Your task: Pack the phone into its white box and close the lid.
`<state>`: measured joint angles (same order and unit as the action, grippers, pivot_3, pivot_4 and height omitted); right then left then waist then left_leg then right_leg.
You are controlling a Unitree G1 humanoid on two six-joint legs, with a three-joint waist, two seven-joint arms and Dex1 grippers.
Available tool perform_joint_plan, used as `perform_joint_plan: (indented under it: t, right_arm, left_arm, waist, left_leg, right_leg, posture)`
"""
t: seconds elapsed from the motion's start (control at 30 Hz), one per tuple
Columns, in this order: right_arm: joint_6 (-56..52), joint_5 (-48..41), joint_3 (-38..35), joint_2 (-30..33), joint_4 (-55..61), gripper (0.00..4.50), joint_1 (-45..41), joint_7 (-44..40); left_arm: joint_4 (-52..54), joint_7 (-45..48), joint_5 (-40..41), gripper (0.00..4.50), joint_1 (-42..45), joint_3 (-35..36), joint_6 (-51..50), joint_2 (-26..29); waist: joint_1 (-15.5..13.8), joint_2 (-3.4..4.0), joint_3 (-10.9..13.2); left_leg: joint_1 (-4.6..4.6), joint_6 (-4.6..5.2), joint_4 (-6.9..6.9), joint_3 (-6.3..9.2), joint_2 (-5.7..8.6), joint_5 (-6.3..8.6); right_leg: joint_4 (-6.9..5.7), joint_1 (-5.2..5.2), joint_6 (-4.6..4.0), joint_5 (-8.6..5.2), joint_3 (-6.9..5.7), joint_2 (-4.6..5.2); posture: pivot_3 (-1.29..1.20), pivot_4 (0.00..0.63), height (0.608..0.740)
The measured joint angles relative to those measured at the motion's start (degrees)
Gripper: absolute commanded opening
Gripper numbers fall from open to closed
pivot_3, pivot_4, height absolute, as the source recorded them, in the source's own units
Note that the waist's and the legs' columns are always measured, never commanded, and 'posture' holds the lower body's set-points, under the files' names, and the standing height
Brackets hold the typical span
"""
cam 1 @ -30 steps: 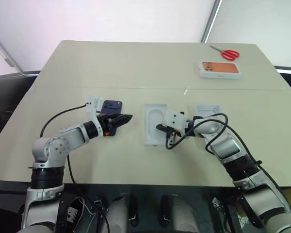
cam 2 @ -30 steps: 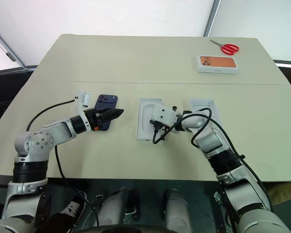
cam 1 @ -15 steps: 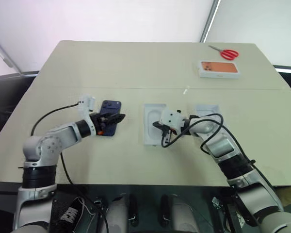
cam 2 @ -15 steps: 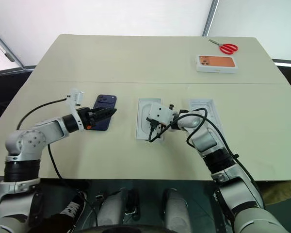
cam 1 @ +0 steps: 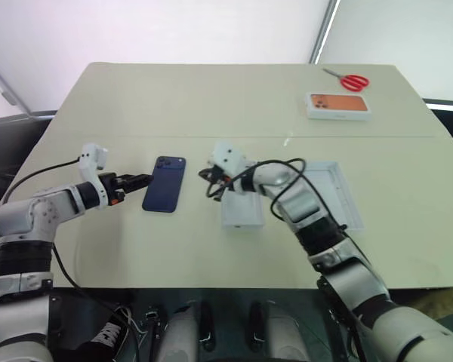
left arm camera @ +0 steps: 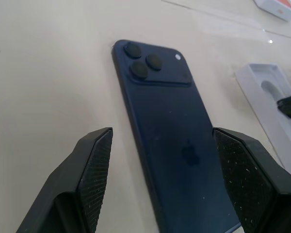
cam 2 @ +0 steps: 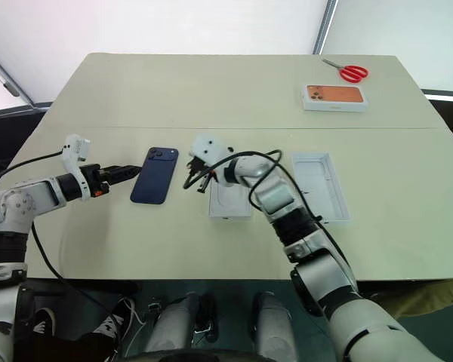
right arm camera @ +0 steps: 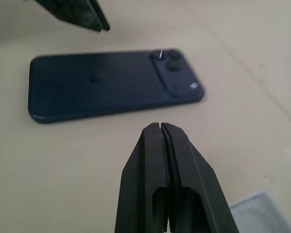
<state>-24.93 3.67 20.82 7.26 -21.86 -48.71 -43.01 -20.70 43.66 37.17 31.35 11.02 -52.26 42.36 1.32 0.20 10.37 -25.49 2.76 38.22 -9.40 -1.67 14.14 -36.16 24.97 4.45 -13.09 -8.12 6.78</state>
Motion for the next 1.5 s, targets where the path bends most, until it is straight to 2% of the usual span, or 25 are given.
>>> perform_joint_plan:
  t: [0.17, 0.37, 0.67, 1.0, 1.3, 1.5]
  right_arm:
    - [-2.19, 2.35, 2.59, -3.48, -4.75, 0.05, -3.60, 1.69]
    - [-2.19, 4.65, 4.88, -4.92, -7.72, 0.05, -3.71, 2.25]
    - [-2.32, 5.21, 4.82, -5.39, -8.23, 0.05, -3.72, 2.48]
    - [-2.31, 5.70, 4.84, -5.88, -8.77, 0.05, -3.71, 3.21]
    - [-1.57, 6.30, 4.85, -6.00, -9.11, 0.05, -3.70, 3.26]
    - [-1.37, 6.31, 4.84, -6.01, -9.59, 0.05, -3.70, 2.95]
  left_arm:
    - [-6.31, 3.81, -2.50, 3.48, 3.34, -1.76, -0.11, 0.22]
    - [-11.63, 9.16, -6.79, 3.48, 7.12, -4.98, 0.58, 0.55]
    - [-12.31, 14.71, -10.48, 3.48, 9.10, -8.09, -1.48, -1.18]
    - [-11.65, 15.83, -11.78, 3.48, 8.97, -8.36, -2.19, -3.38]
    - [-12.38, 16.03, -11.90, 3.48, 8.81, -7.48, -3.95, -1.57]
    - [-11.82, 13.64, -12.02, 3.48, 8.79, -7.24, -3.79, -3.81]
  waist:
    - [0.06, 0.00, 0.00]
    - [-0.03, -0.04, -0.06]
    - [-0.11, 0.07, -0.28]
    - [-0.43, 0.30, -0.64]
    - [0.72, 0.31, -0.67]
    - [0.28, 0.40, -0.80]
  left_leg:
    - [0.00, -0.03, -0.03, -0.04, -0.01, -0.01]
    - [0.08, -0.06, -0.04, -0.11, 0.01, -0.02]
    - [0.14, -0.06, -0.05, -0.12, 0.04, -0.02]
    - [0.19, -0.05, -0.05, -0.07, 0.11, -0.02]
    - [0.24, -0.04, -0.08, -0.06, 0.06, -0.03]
    - [0.58, -0.05, -0.08, 0.01, 0.10, -0.02]
  right_leg:
    - [-0.04, 0.06, 0.00, 0.00, 0.04, -0.02]
    - [-0.07, 0.04, -0.01, 0.00, 0.09, -0.02]
    - [-0.08, 0.00, -0.01, 0.00, 0.14, 0.00]
    - [-0.08, -0.10, -0.01, -0.01, 0.14, 0.06]
    - [-0.10, -0.13, 0.00, -0.01, 0.14, 0.00]
    - [-0.06, -0.50, 0.01, -0.03, 0.13, 0.05]
  posture:
    - [0.00, 0.150, 0.738]
    - [0.00, 0.150, 0.738]
    - [0.00, 0.150, 0.738]
    - [0.00, 0.150, 0.738]
    - [0.00, 0.150, 0.738]
    - [0.00, 0.150, 0.738]
